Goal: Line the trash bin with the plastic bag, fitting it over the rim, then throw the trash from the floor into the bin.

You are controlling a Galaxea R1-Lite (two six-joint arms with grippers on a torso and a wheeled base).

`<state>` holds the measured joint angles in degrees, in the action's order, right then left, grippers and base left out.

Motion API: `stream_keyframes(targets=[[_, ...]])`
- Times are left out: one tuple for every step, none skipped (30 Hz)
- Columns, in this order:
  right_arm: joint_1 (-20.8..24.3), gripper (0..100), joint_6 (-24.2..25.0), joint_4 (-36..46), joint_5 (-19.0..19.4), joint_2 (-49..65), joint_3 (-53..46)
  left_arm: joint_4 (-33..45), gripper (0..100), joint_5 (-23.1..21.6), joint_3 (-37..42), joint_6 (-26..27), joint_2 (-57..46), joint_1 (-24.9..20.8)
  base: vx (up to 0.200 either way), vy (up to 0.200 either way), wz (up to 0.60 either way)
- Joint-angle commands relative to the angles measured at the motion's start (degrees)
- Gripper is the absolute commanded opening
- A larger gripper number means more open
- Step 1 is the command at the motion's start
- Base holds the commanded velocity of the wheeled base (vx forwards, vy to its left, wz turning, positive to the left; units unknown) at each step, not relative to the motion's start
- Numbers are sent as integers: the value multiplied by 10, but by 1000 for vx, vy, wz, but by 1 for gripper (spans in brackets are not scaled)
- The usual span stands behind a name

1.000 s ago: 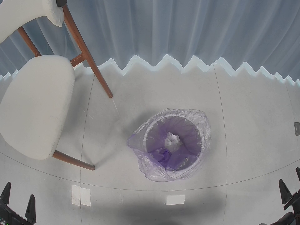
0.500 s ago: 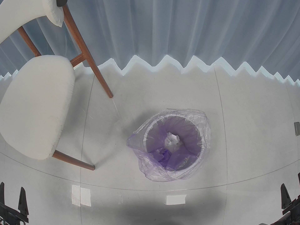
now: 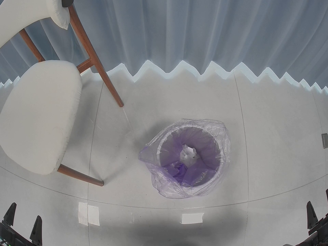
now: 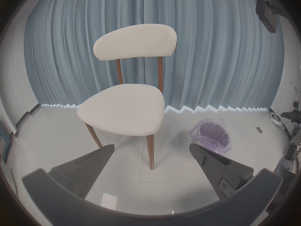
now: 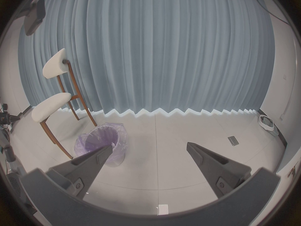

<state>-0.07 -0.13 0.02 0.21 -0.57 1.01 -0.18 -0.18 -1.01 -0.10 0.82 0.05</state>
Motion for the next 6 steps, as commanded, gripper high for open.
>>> stream_keyframes(targets=[[0,100,0,0,1,6,-10,0,100,-1,10,0,-6,0,0,0,0],[0,100,-1,0,1,6,-10,0,100,-1,10,0,-7,0,0,0,0],[0,100,-1,0,1,6,-10,0,100,-1,10,0,-7,0,0,0,0],[0,100,-3,0,1,6,-10,0,100,-1,10,0,-6,0,0,0,0],[0,100,-3,0,1,6,-10,0,100,-1,10,0,-6,0,0,0,0],[0,100,-3,0,1,6,-10,0,100,-1,10,0,-6,0,0,0,0]])
